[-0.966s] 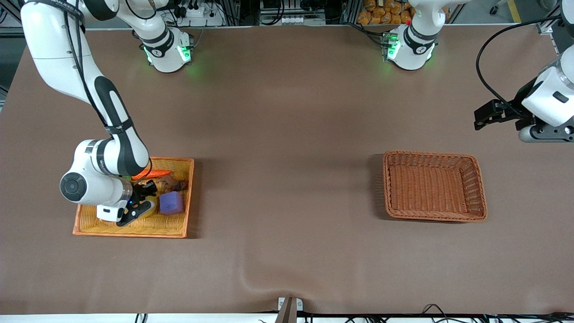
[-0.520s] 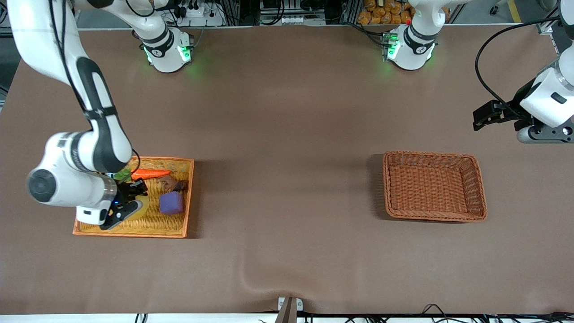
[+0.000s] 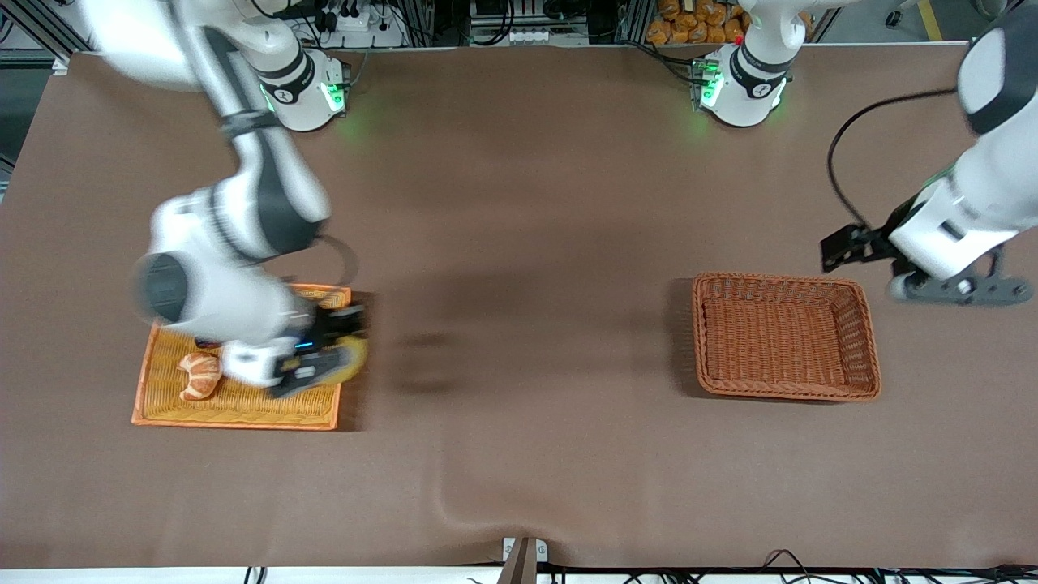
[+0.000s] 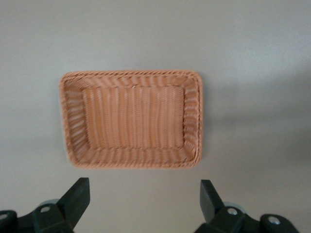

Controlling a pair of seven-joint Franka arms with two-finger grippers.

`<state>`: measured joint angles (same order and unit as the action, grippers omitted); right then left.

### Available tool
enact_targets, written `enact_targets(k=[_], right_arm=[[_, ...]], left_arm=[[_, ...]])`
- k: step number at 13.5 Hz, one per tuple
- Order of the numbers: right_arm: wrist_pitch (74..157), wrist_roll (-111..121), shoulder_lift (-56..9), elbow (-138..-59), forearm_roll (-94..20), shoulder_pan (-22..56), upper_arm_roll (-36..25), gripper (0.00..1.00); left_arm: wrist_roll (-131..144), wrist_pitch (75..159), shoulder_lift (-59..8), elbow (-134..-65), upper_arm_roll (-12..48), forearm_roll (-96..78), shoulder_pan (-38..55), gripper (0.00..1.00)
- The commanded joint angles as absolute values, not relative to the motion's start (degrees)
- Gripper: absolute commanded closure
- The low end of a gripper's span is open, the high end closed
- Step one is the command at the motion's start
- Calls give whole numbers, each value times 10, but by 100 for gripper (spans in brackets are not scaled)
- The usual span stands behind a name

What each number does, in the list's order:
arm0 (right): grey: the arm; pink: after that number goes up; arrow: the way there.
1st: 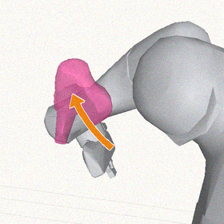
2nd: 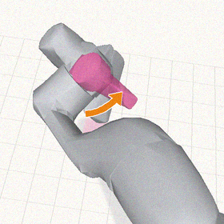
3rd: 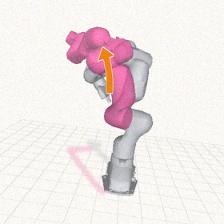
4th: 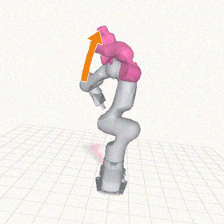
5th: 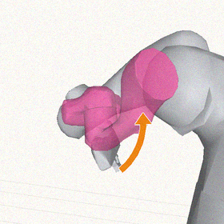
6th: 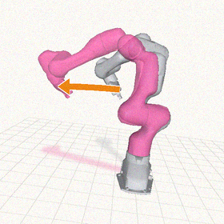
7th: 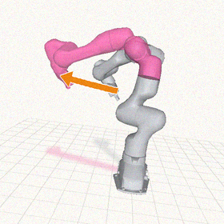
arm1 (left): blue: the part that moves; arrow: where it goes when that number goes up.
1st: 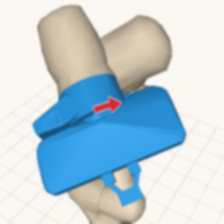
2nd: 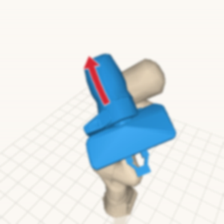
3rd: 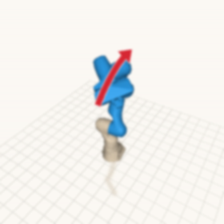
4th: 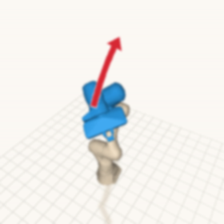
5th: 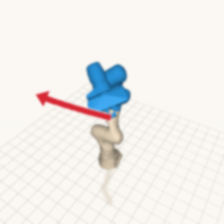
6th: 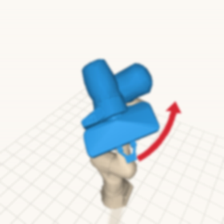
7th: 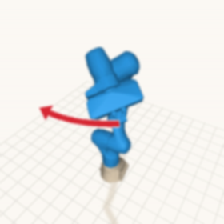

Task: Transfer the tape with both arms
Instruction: 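Carry the tape with the right gripper while the left gripper approaches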

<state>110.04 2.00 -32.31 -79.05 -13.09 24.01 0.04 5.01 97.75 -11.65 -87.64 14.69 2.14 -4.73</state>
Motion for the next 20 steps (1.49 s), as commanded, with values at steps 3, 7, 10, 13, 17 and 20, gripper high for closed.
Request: enact_targets(k=[3, 7, 10, 13, 17, 20], right_arm=[[1226, -146, -462, -709, -134, 367, -10, 100], [1279, -182, -517, -706, -135, 397, -10, 100], [1287, -203, -517, -708, -137, 397, -10, 25], [1192, -205, -456, -712, -137, 358, -14, 0], [1089, -128, -314, -771, -111, 247, -21, 0], [1024, -105, -245, -782, -81, 147, -27, 0]], left_arm=[[59, 1046, -199, -869, 148, 25, -36, 0], [62, 1067, -223, -869, 148, 25, -18, 0], [75, 1074, -230, -868, 148, 23, 8, 0], [139, 1082, -236, -867, 148, 24, 37, 0], [272, 1142, -285, -862, 148, 18, 113, 0], [414, 1243, -373, -817, 145, 20, 182, 0]])
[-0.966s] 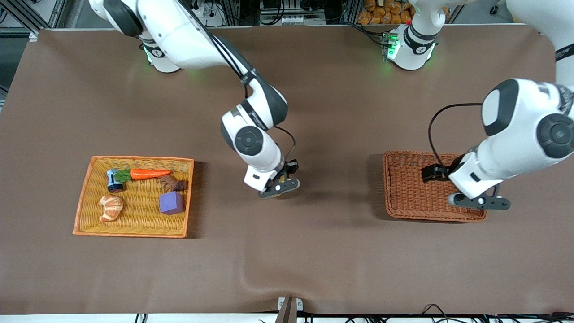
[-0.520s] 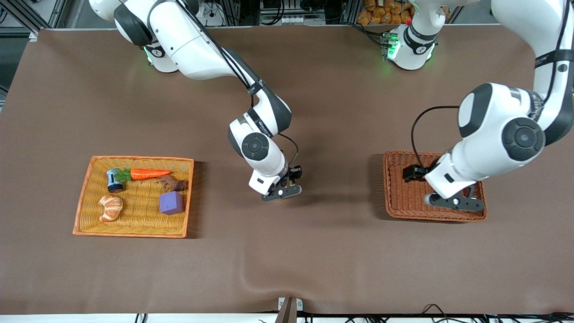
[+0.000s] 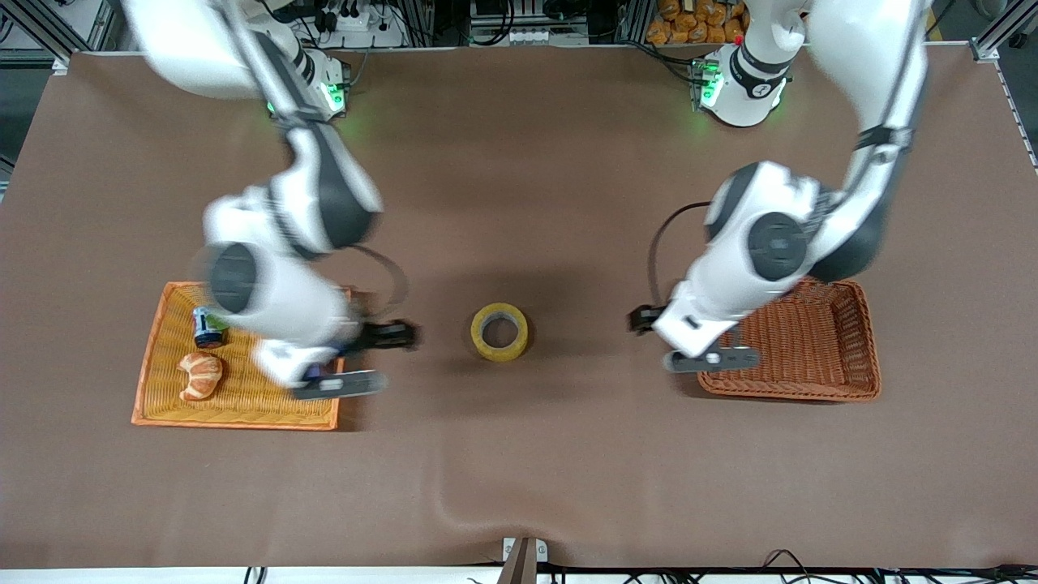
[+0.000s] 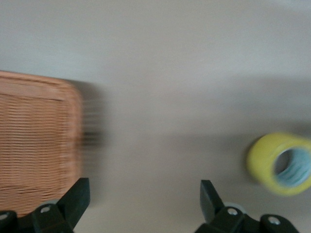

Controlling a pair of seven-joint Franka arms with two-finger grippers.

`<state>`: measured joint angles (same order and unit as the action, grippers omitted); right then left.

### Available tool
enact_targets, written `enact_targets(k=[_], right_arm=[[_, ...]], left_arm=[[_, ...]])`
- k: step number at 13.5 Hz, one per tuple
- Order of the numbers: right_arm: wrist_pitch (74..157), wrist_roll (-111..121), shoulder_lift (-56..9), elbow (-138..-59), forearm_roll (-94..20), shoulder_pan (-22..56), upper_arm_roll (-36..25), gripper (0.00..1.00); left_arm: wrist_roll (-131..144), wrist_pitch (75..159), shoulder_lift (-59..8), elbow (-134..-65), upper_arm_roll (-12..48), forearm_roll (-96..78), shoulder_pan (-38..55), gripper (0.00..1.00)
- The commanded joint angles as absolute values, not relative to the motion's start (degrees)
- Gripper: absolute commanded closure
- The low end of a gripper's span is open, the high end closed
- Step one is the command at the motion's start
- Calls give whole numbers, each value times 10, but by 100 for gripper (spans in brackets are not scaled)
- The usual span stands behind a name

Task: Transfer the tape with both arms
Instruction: 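Set the tape on the table and grasp it with the left gripper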

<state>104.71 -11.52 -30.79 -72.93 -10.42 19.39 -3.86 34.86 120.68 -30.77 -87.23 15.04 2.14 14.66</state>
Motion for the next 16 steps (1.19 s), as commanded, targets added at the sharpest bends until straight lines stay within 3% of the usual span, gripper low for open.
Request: enact_targets(k=[1, 8, 11, 14, 15, 16], right_arm=[[1001, -104, -222, -783, -46, 133, -27, 0], [879, -12, -106, -782, -13, 26, -27, 0], [828, 20, -84, -780, -12, -8, -27, 0], [827, 25, -71, -780, -1, -27, -27, 0], [827, 24, -62, -784, -2, -34, -27, 0], [830, 25, -47, -799, -5, -37, -27, 0]], left_arm=[[444, 1255, -402, -790, 141, 22, 206, 0], [562, 1409, -497, -767, 59, 22, 344, 0], [562, 1411, -505, -768, 45, 22, 377, 0], [558, 1411, -514, -773, 42, 27, 397, 0], [556, 1411, -518, -774, 39, 39, 400, 8], [555, 1411, -519, -775, 40, 60, 399, 26]])
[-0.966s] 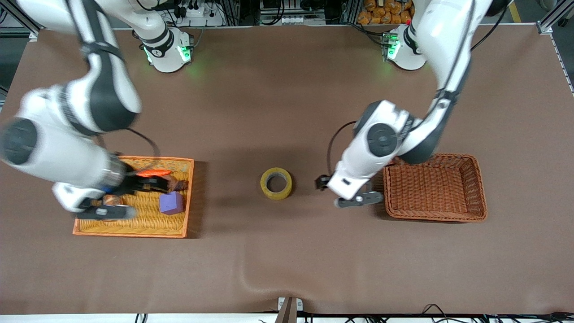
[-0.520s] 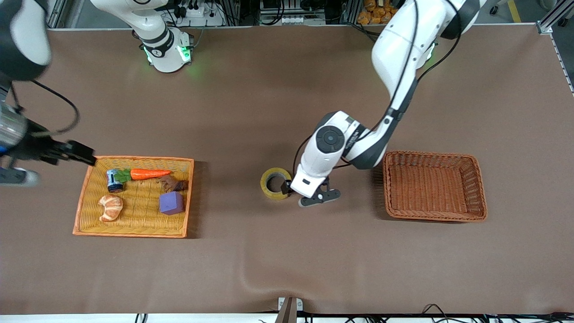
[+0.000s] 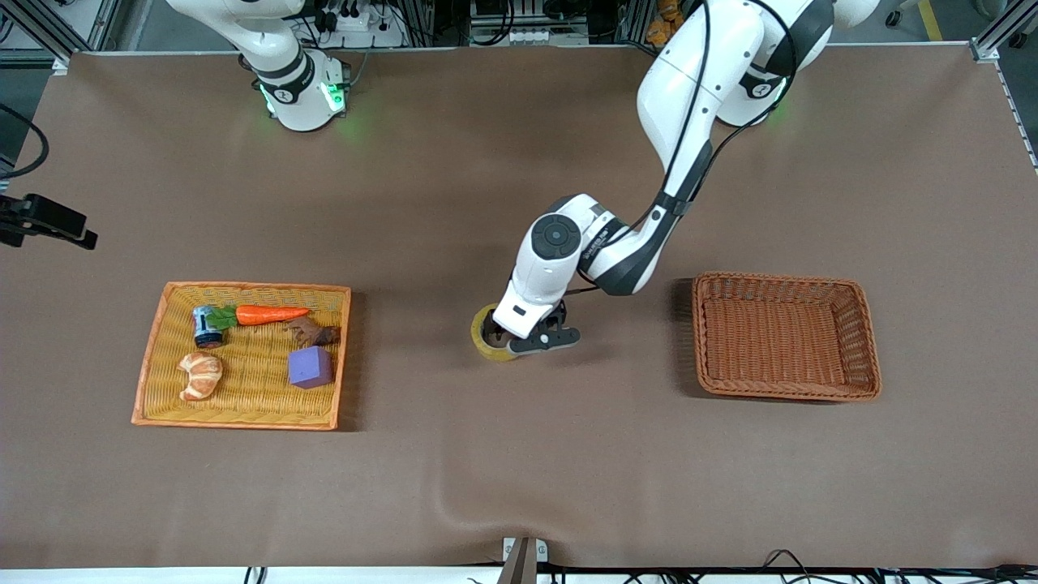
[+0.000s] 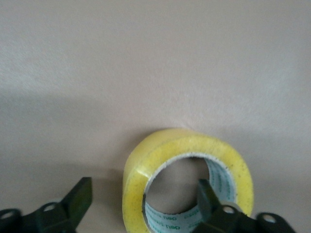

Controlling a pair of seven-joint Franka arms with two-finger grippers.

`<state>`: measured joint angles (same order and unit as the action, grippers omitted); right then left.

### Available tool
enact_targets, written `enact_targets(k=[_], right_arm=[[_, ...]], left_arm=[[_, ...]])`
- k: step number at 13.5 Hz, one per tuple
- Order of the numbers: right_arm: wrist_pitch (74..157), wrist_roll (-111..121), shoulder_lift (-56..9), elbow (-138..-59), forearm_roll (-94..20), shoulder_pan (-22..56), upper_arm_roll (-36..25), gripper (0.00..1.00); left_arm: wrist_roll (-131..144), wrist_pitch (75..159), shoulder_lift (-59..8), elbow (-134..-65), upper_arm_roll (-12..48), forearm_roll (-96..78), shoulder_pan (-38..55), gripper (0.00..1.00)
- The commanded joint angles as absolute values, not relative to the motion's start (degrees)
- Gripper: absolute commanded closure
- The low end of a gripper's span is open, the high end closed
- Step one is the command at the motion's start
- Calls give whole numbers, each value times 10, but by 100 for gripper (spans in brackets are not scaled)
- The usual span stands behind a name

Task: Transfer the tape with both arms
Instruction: 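Set the tape on the table and grasp it with the left gripper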

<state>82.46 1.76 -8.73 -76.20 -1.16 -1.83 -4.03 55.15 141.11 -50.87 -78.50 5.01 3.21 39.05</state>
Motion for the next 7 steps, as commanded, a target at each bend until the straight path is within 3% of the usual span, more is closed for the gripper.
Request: enact_targets(k=[1, 2, 3, 5, 7], right_arm=[[836, 23, -29, -822, -8, -35, -26, 0], [855, 22, -17, -845, -8, -31, -24, 0], [875, 22, -11, -864, -8, -29, -23, 0], [877, 22, -11, -874, -8, -33, -24, 0], [876, 16, -9, -889, -8, -32, -24, 0]], left_arm=[[555, 1411, -523, -775, 40, 82, 399, 49], [555, 1411, -523, -775, 40, 98, 399, 78], [554, 1409, -522, -775, 40, 109, 399, 100], [543, 1398, -513, -777, 40, 126, 397, 100], [544, 1324, -485, -779, 39, 126, 389, 100]])
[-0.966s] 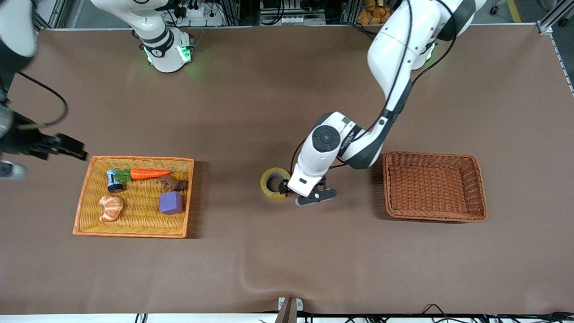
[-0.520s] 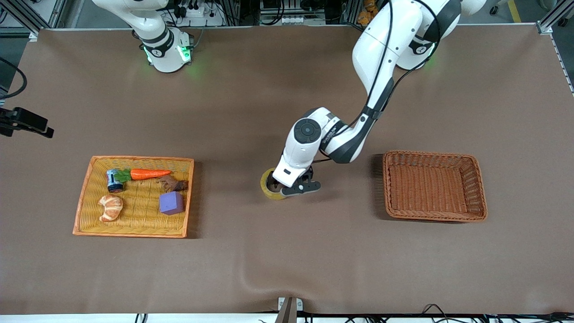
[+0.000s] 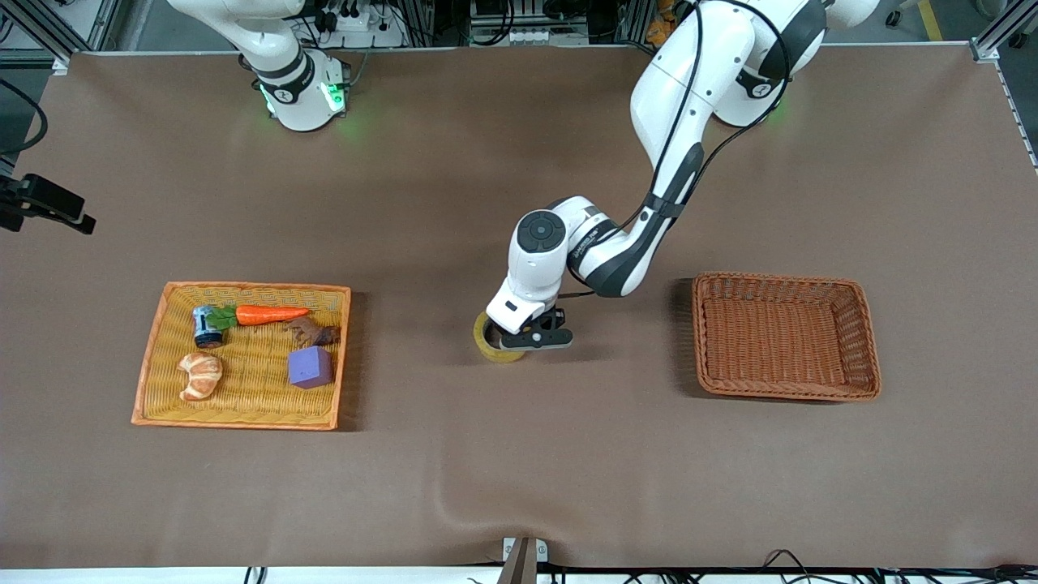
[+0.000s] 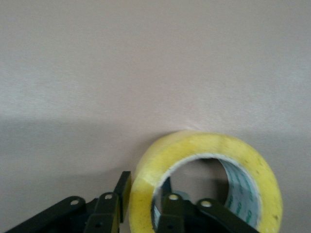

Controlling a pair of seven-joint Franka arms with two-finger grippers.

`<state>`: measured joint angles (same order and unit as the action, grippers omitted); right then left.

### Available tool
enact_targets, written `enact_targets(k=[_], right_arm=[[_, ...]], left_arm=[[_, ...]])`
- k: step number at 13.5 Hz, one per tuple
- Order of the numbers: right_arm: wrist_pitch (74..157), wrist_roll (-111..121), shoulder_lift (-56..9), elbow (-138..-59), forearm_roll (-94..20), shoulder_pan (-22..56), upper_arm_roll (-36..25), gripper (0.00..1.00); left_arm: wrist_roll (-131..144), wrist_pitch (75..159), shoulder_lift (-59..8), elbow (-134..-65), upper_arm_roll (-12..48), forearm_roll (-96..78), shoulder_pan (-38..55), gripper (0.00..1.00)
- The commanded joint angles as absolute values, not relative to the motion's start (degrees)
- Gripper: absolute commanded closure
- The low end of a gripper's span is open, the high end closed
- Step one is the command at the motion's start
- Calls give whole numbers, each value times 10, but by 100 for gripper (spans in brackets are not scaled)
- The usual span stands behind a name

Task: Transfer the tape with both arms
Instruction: 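Carry the tape with the left gripper and lower it into the basket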

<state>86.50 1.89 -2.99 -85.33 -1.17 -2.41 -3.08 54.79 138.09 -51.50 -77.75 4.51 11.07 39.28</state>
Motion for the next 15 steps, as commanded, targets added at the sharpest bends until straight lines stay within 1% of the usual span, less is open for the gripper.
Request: enact_targets(k=[1, 3, 4, 6, 8, 10, 12, 15], right_arm=[[872, 15, -13, -889, -8, -32, -24, 0], [881, 15, -16, -890, -4, -30, -25, 0], [889, 15, -15, -890, -4, -30, -25, 0], [889, 15, -14, -892, -4, -31, -24, 0], [891, 22, -15, -891, -4, -33, -25, 0], [891, 24, -21, -885, -3, -32, -25, 0], [892, 23, -26, -867, -8, -33, -24, 0], [897, 18, -29, -865, 0, -24, -23, 0]], left_arm=[[542, 1292, -456, -783, 39, 127, 373, 100], [530, 1224, -384, -811, 39, 127, 342, 100], [511, 1203, -346, -831, 40, 127, 315, 100], [426, 1198, -270, -891, 45, 119, 251, 100], [306, 1198, -216, -943, 47, 102, 174, 100], [176, 1197, -198, -974, 47, 71, 106, 100], [91, 1201, -202, -1006, 47, 70, 46, 100], [73, 1222, -200, -1066, 46, 71, 11, 100]])
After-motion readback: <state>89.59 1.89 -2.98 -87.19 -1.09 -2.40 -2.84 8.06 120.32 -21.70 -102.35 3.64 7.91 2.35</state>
